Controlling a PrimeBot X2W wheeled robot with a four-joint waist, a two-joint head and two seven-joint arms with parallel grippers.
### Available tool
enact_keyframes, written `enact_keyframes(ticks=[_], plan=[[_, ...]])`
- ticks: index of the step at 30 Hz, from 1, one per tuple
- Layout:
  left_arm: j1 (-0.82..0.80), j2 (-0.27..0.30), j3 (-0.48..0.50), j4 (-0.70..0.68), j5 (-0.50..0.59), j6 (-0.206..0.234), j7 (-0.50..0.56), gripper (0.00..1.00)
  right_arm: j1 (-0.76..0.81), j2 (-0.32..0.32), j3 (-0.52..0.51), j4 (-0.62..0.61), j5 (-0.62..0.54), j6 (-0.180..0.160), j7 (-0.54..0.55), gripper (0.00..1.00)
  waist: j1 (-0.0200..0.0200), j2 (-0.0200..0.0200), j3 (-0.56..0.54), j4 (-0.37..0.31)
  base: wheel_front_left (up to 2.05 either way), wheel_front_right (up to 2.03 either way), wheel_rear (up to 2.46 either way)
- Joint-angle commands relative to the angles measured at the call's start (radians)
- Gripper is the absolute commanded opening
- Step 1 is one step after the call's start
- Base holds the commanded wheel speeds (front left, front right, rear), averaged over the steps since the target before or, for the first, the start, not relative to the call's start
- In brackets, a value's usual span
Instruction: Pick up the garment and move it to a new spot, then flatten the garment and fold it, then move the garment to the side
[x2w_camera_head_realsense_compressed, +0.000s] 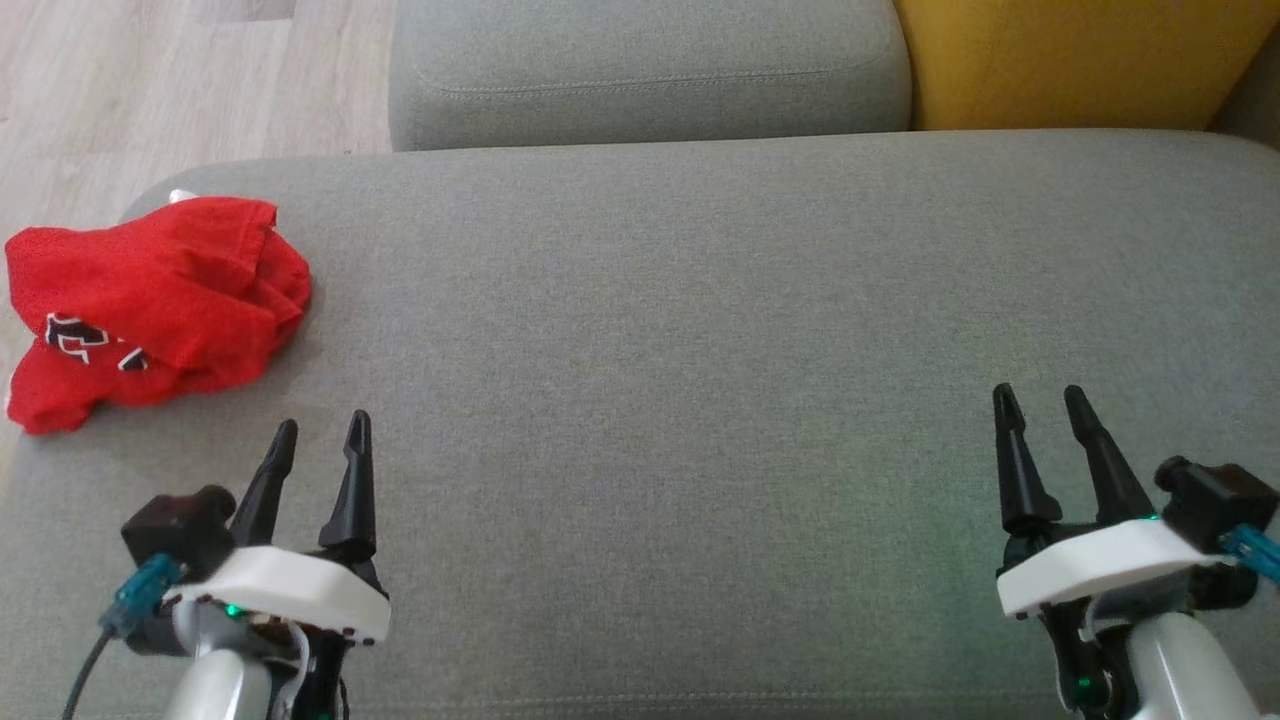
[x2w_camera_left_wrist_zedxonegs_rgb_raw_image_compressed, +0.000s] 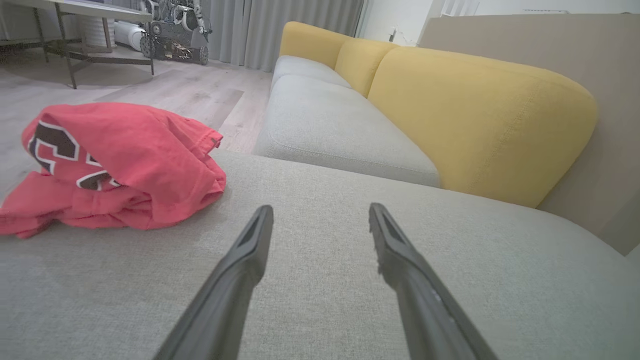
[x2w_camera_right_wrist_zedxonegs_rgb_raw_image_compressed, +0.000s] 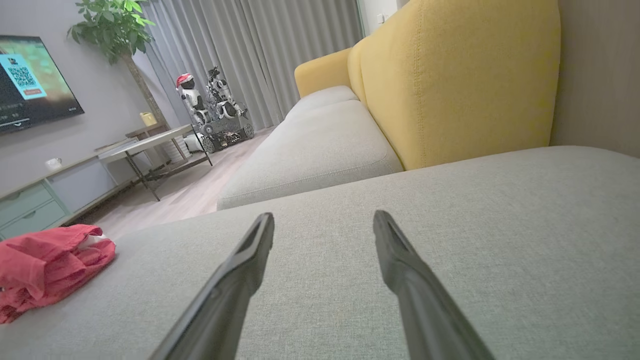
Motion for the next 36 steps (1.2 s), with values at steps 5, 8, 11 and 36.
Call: enact_keyframes(ticks=[5, 8, 11, 36], plan=[[-0.051, 0.029, 0.014, -0.024, 0.08, 0.018, -0.028, 1.0, -0.028, -0.009, 0.027, -0.041, -0.092, -0.001, -0.024, 1.0, 0.0, 0.0, -0.002, 0.0, 0.0, 0.0, 0.0], [-0.052, 0.031, 0.008, -0.016, 0.11, 0.022, -0.036, 1.0, -0.027, -0.009, 0.03, -0.044, -0.129, -0.001, -0.027, 1.0, 0.0, 0.0, -0.004, 0.0, 0.0, 0.0, 0.0], [-0.055, 0.033, 0.003, -0.007, 0.138, 0.024, -0.045, 1.0, -0.026, -0.009, 0.033, -0.048, -0.166, -0.001, -0.03, 1.0, 0.0, 0.0, -0.005, 0.0, 0.0, 0.0, 0.0], [-0.07, 0.029, -0.01, 0.036, 0.278, 0.042, -0.101, 1.0, -0.006, 0.044, -0.014, -0.052, -0.246, -0.001, -0.002, 1.0, 0.0, 0.0, -0.013, 0.002, 0.0, 0.0, 0.0]])
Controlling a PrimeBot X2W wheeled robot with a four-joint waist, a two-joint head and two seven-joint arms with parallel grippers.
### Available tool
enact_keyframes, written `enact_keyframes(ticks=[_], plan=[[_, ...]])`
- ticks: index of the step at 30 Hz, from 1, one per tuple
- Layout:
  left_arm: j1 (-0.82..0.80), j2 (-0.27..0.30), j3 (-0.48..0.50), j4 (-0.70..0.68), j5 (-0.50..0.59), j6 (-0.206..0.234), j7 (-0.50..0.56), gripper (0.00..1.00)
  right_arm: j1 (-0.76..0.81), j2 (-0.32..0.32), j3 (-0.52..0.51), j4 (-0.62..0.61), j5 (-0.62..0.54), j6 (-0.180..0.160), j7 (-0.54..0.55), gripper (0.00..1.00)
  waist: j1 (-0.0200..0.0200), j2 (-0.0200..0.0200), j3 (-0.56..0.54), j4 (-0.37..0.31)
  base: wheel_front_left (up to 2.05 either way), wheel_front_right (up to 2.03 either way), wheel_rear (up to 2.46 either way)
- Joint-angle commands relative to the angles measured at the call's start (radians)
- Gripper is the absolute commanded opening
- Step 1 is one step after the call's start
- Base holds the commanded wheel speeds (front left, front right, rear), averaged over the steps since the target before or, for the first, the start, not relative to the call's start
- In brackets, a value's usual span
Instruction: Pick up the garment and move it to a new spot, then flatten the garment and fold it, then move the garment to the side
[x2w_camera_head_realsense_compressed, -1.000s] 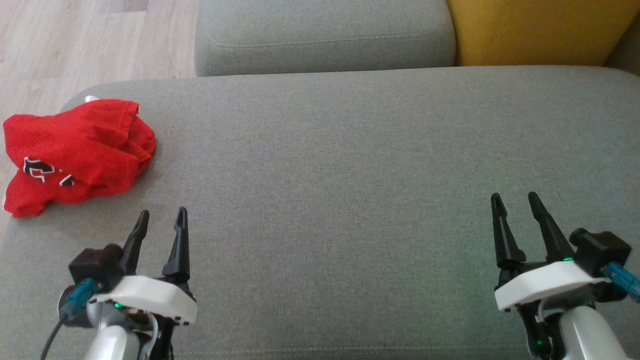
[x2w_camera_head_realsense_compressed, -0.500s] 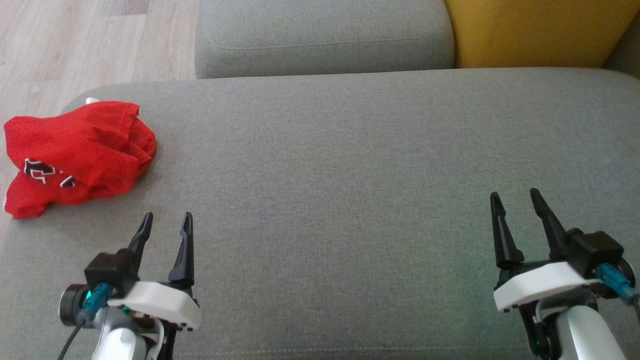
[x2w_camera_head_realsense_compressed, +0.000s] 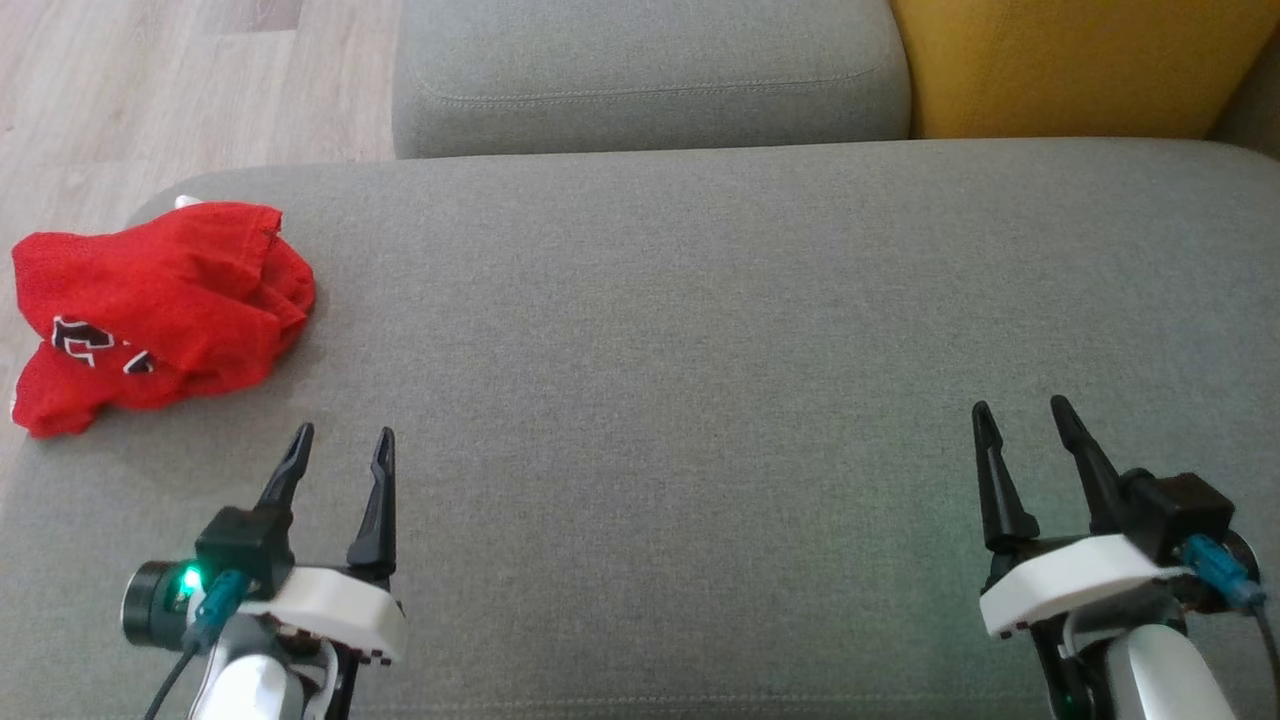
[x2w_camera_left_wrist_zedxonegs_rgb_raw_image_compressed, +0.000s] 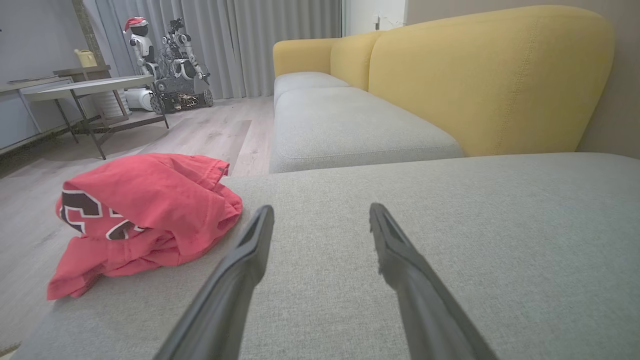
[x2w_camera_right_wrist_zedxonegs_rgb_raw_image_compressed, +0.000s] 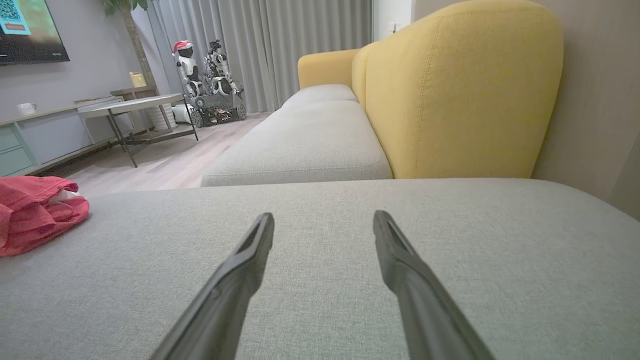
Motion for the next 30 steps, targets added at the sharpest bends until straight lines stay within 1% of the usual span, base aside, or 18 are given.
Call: enact_keyframes(ticks=[1, 9, 21, 26, 30], plan=[[-0.06, 0.02, 0.032, -0.029, 0.003, 0.005, -0.007, 1.0, -0.03, -0.001, 0.02, -0.038, 0.009, -0.001, -0.001, 1.0, 0.0, 0.0, 0.0, 0.0, 0.0, 0.0, 0.0], [-0.061, 0.021, 0.033, -0.024, -0.009, 0.013, -0.003, 1.0, -0.029, 0.0, 0.018, -0.064, 0.009, -0.001, 0.024, 1.0, 0.0, 0.0, 0.0, 0.001, 0.0, 0.0, 0.0], [-0.068, 0.029, 0.03, -0.015, -0.022, 0.021, 0.0, 1.0, -0.024, 0.002, 0.001, -0.072, -0.011, -0.001, 0.027, 1.0, 0.0, 0.0, 0.005, 0.007, 0.0, 0.0, 0.0], [-0.072, 0.033, 0.035, -0.011, -0.029, 0.03, 0.011, 1.0, -0.019, 0.003, -0.004, -0.079, -0.019, -0.001, 0.03, 1.0, 0.0, 0.0, 0.006, 0.038, 0.0, 0.0, 0.0], [-0.08, 0.04, 0.044, -0.007, -0.036, 0.038, 0.021, 1.0, -0.012, 0.005, 0.004, -0.097, -0.027, -0.001, 0.038, 1.0, 0.0, 0.0, 0.006, 0.093, 0.0, 0.0, 0.0]])
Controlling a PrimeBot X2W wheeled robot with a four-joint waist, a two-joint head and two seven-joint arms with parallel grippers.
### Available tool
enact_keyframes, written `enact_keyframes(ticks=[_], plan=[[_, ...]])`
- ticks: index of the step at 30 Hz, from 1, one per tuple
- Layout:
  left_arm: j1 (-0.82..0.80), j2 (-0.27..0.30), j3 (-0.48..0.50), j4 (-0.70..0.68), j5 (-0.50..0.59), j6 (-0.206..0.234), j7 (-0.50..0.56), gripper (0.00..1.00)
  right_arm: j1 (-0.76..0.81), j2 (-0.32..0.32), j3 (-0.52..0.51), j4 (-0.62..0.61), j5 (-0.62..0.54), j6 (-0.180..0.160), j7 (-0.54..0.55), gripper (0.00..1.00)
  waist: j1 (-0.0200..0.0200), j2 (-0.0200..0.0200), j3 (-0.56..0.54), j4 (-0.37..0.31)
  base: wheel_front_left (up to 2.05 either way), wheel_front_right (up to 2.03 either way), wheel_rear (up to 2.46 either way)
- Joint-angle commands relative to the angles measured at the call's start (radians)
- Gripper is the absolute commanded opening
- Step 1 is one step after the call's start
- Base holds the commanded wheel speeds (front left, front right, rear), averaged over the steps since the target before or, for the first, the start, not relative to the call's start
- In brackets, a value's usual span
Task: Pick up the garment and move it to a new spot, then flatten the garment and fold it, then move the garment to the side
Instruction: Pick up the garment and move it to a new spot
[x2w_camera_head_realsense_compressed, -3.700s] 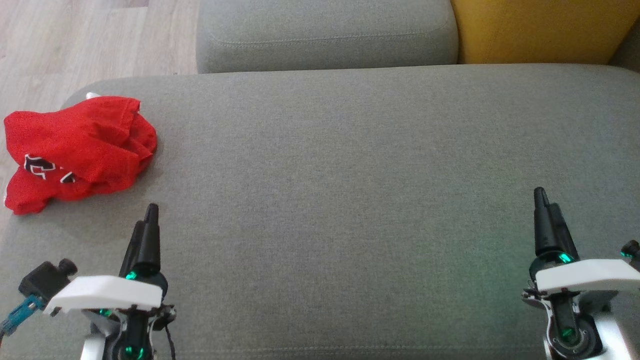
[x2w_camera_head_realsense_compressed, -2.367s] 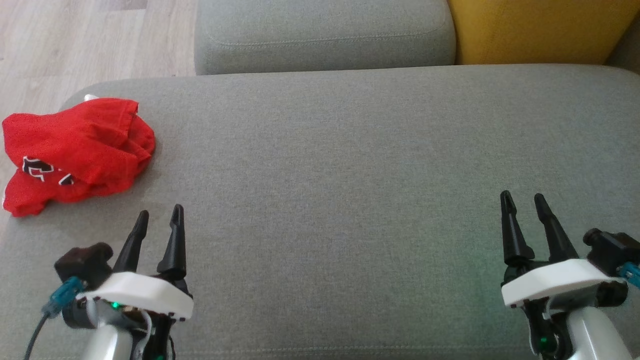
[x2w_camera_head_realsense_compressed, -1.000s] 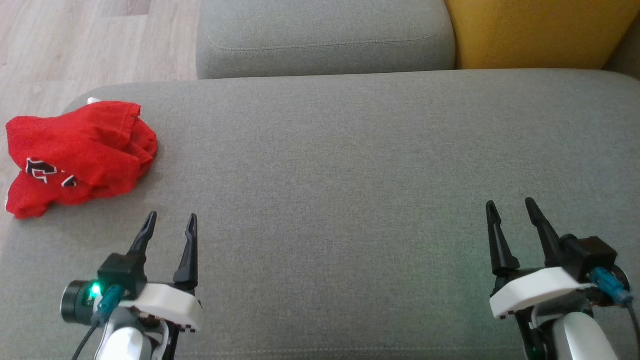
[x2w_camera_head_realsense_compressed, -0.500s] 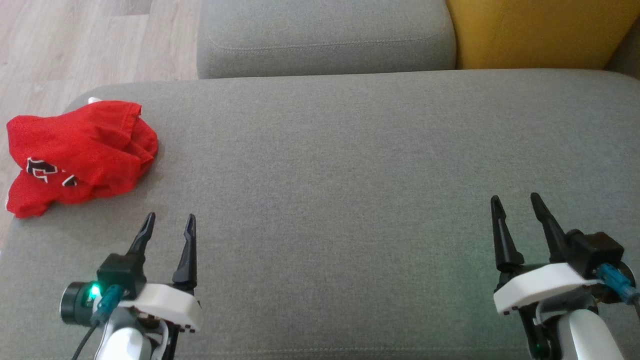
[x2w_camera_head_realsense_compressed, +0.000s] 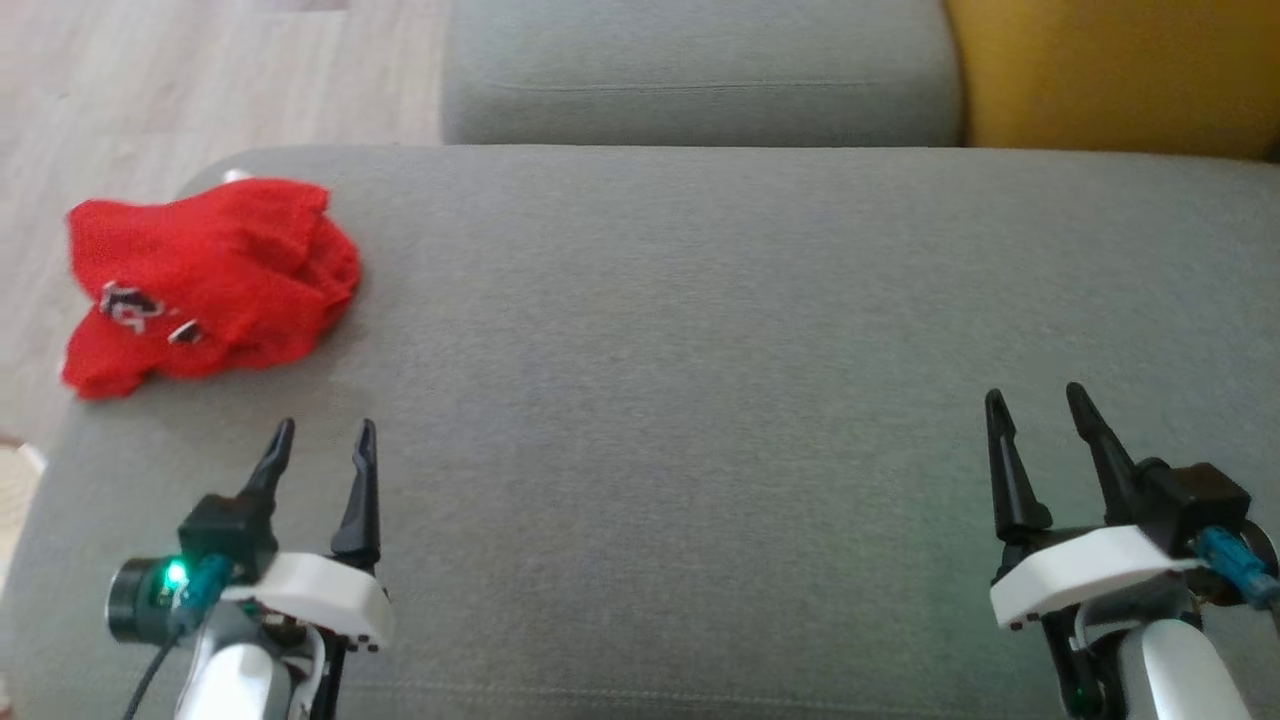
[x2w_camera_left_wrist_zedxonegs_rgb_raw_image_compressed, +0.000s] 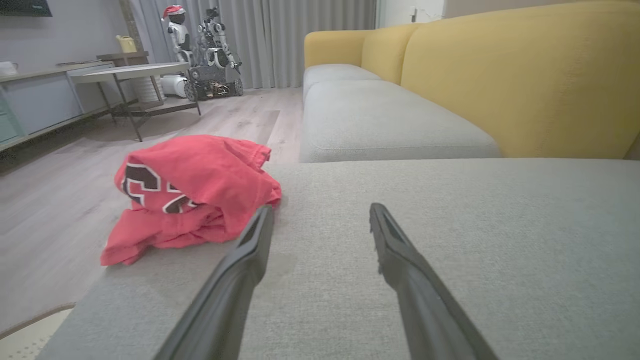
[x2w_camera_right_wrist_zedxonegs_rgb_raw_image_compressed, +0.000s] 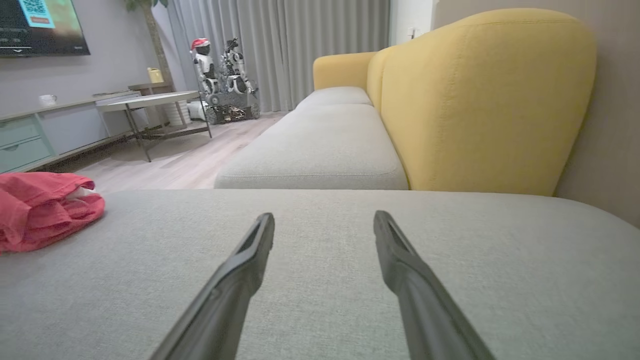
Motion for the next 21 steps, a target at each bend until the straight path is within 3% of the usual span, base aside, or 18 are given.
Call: enact_keyframes(ticks=[1, 12, 21], plan=[[-0.061, 0.027, 0.041, -0.027, -0.008, 0.01, 0.002, 1.0, -0.018, -0.001, 0.026, -0.043, -0.006, -0.001, 0.005, 1.0, 0.0, 0.0, -0.001, 0.033, 0.0, 0.0, 0.0], [-0.064, 0.055, 0.076, -0.034, -0.026, 0.034, 0.002, 1.0, -0.001, 0.003, 0.06, -0.089, -0.001, -0.001, 0.015, 1.0, 0.0, 0.0, -0.003, 0.242, 0.0, 0.0, 0.0], [-0.05, 0.069, 0.094, -0.044, -0.048, 0.044, 0.004, 1.0, 0.008, 0.004, 0.082, -0.102, 0.01, -0.001, 0.02, 1.0, 0.0, 0.0, -0.009, 0.337, 0.0, 0.0, 0.0]])
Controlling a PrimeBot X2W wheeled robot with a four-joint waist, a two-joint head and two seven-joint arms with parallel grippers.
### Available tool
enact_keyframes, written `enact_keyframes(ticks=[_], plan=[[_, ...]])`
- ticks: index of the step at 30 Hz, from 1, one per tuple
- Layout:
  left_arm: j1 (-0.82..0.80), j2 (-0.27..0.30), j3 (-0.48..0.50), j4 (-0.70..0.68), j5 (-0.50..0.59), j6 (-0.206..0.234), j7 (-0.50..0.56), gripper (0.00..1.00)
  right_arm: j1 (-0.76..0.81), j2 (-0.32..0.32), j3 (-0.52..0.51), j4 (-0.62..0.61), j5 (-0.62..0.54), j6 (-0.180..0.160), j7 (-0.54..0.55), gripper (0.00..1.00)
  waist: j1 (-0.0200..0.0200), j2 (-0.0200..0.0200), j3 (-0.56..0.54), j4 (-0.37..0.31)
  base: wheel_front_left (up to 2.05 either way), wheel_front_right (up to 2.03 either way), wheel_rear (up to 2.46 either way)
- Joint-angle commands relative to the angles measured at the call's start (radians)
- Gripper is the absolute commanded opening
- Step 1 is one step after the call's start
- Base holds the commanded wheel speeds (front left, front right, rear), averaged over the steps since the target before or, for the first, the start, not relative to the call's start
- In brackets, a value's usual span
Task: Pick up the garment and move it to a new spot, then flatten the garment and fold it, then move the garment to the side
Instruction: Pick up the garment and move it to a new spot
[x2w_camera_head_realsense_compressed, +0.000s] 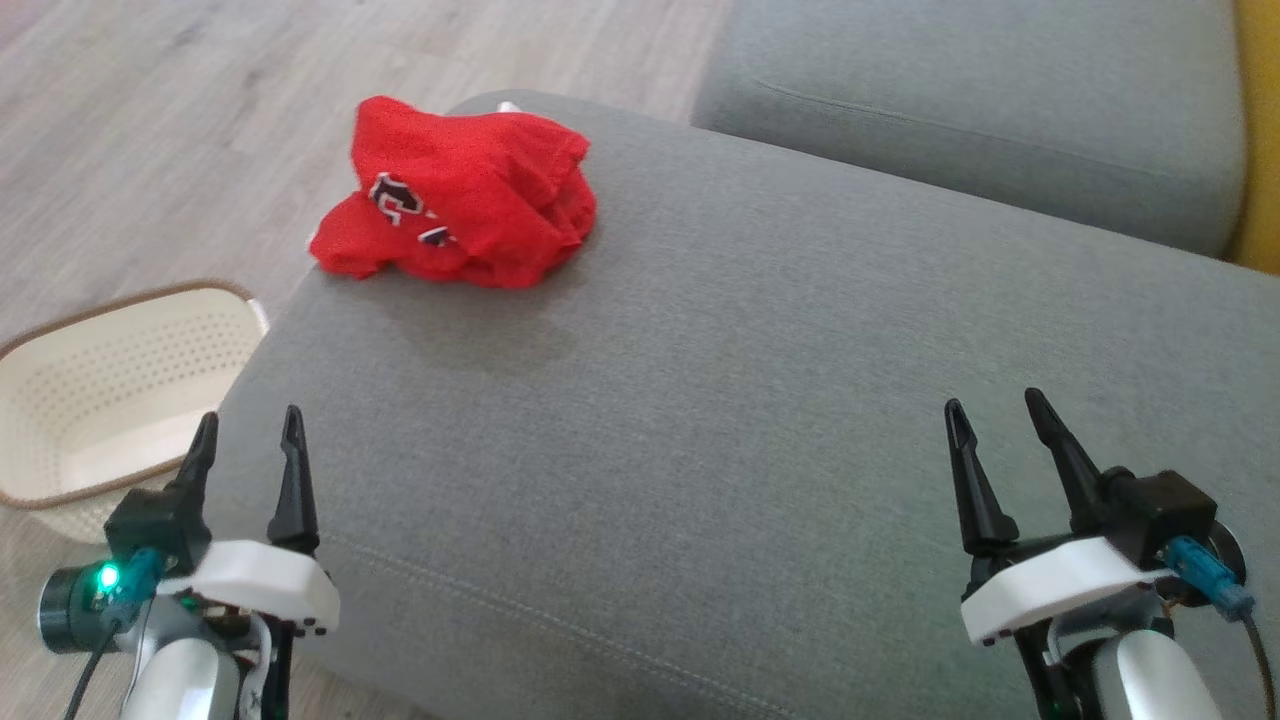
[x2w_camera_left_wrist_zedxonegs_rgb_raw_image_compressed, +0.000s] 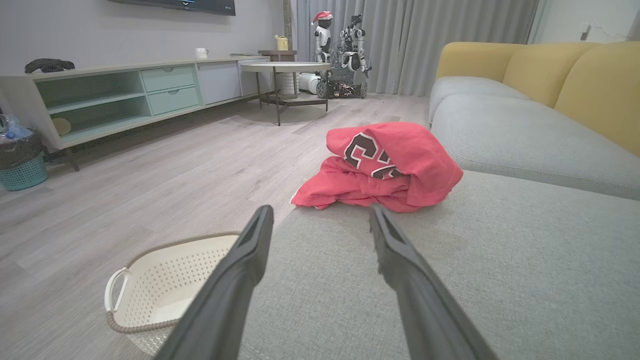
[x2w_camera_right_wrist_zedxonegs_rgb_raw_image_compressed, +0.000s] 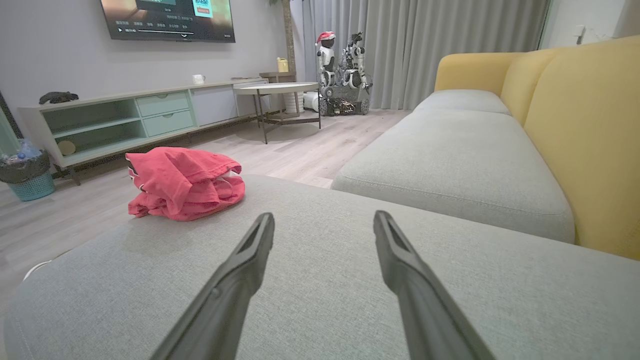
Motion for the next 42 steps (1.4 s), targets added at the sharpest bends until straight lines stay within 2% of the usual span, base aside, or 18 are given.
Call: enact_keyframes(ticks=[1, 8, 25, 30, 35, 36, 42], plan=[[-0.042, 0.023, 0.037, -0.039, -0.005, 0.004, -0.001, 1.0, -0.024, -0.003, 0.021, -0.041, 0.008, -0.001, 0.002, 1.0, 0.0, 0.0, -0.002, 0.015, 0.0, 0.0, 0.0], [-0.035, 0.027, 0.033, -0.046, -0.011, 0.008, 0.002, 1.0, -0.022, -0.003, 0.021, -0.041, 0.014, -0.001, -0.001, 1.0, 0.0, 0.0, -0.005, 0.028, 0.0, 0.0, 0.0], [-0.054, 0.029, 0.028, -0.066, -0.028, 0.019, 0.01, 1.0, -0.021, -0.003, 0.019, -0.053, 0.01, -0.001, 0.005, 1.0, 0.0, 0.0, 0.017, 0.007, 0.0, 0.0, 0.0], [-0.113, 0.016, 0.037, -0.075, -0.056, 0.011, 0.002, 1.0, -0.054, -0.003, 0.003, -0.097, -0.023, -0.001, 0.034, 1.0, 0.0, 0.0, 0.101, -0.018, 0.0, 0.0, 0.0], [-0.247, 0.006, 0.05, -0.048, -0.079, -0.001, -0.01, 1.0, -0.114, -0.023, -0.015, -0.163, -0.057, -0.001, 0.074, 1.0, 0.0, 0.0, 0.228, -0.05, 0.0, 0.0, 0.0], [-0.315, 0.004, 0.054, -0.017, -0.087, -0.008, -0.014, 1.0, -0.14, -0.032, -0.019, -0.191, -0.068, -0.001, 0.09, 1.0, 0.0, 0.0, 0.28, -0.064, 0.0, 0.0, 0.0], [-0.533, 0.021, 0.06, 0.159, -0.103, -0.049, -0.02, 1.0, -0.205, -0.055, -0.03, -0.254, -0.091, -0.001, 0.125, 1.0, 0.0, 0.0, 0.41, -0.106, 0.0, 0.0, 0.0]])
